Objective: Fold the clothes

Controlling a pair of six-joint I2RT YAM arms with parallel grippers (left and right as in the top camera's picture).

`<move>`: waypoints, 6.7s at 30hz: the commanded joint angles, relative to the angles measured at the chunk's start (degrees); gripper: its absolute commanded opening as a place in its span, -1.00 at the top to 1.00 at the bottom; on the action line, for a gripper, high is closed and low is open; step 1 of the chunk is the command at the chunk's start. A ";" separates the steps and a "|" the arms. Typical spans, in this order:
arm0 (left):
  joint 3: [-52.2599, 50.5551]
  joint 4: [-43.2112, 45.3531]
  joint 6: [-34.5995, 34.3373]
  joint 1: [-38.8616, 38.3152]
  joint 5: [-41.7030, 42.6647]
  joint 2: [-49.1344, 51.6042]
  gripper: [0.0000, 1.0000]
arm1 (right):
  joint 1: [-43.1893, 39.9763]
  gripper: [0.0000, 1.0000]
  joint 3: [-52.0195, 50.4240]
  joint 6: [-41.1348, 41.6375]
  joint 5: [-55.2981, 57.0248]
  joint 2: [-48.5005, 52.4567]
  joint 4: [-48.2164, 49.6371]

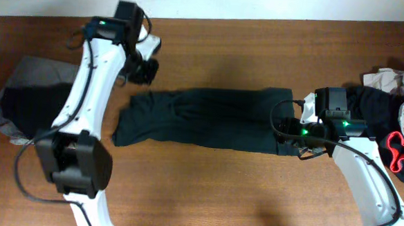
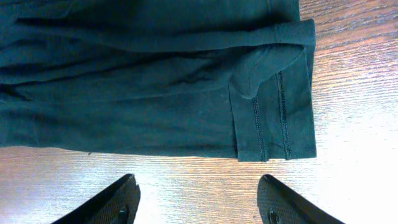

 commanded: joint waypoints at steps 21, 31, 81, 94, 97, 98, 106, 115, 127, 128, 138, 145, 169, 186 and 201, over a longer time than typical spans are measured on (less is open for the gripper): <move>-17.42 0.57 -1.75 -0.09 0.98 10.43 0.99 | -0.33 -0.31 0.15 -0.57 0.70 -0.44 0.70; -17.42 1.73 -1.86 -0.24 0.79 10.43 0.99 | -0.31 0.27 0.15 -0.35 -0.79 0.66 15.74; -17.42 2.34 -1.84 -1.20 0.76 10.45 0.99 | -5.20 0.42 9.31 -5.07 -12.68 34.86 42.40; -17.42 2.34 -1.81 -1.20 0.37 10.45 0.99 | -6.08 0.93 9.38 -6.05 -14.03 26.86 36.57; -17.42 2.36 -1.79 -1.20 0.28 10.45 0.99 | -5.99 0.92 9.38 -6.84 -14.73 22.80 32.81; -17.42 2.34 -1.81 -1.20 0.28 10.45 0.99 | -5.99 0.92 9.38 -6.84 -14.75 21.44 31.54; -17.42 1.90 -1.81 -1.20 0.28 10.45 0.99 | -5.99 0.92 9.38 -6.78 -8.24 16.13 19.89; -17.42 1.03 -1.81 -1.20 0.09 10.45 0.99 | -5.99 0.92 9.29 -6.73 3.67 16.31 8.09; -17.42 -1.29 -1.84 -1.20 -1.14 10.43 0.99 | -5.99 0.84 8.44 -4.13 10.60 16.76 5.03; -17.42 -1.29 -1.84 -1.20 -1.14 10.43 0.99 | -5.97 0.70 8.44 -4.13 10.58 17.07 5.03; -15.32 -2.23 -1.81 -1.20 -1.18 10.43 0.92 | -6.05 -0.29 8.46 -2.86 10.23 17.46 5.75; -7.37 -6.36 -1.81 -1.20 -1.16 10.43 0.88 | -6.05 -0.87 8.46 -5.66 5.77 17.59 8.74; 20.41 -16.70 -1.84 -1.20 -1.18 -2.67 0.95 | -10.67 -0.61 8.46 -22.32 -14.53 30.82 4.57; 20.74 -16.79 -1.81 -1.20 -1.18 -18.34 0.80 | -10.51 0.38 8.46 -21.05 -17.88 30.82 3.63; 20.74 -17.00 -1.81 -1.20 -2.71 -19.34 0.78 | -13.84 0.92 24.22 -14.49 -10.12 23.32 -14.05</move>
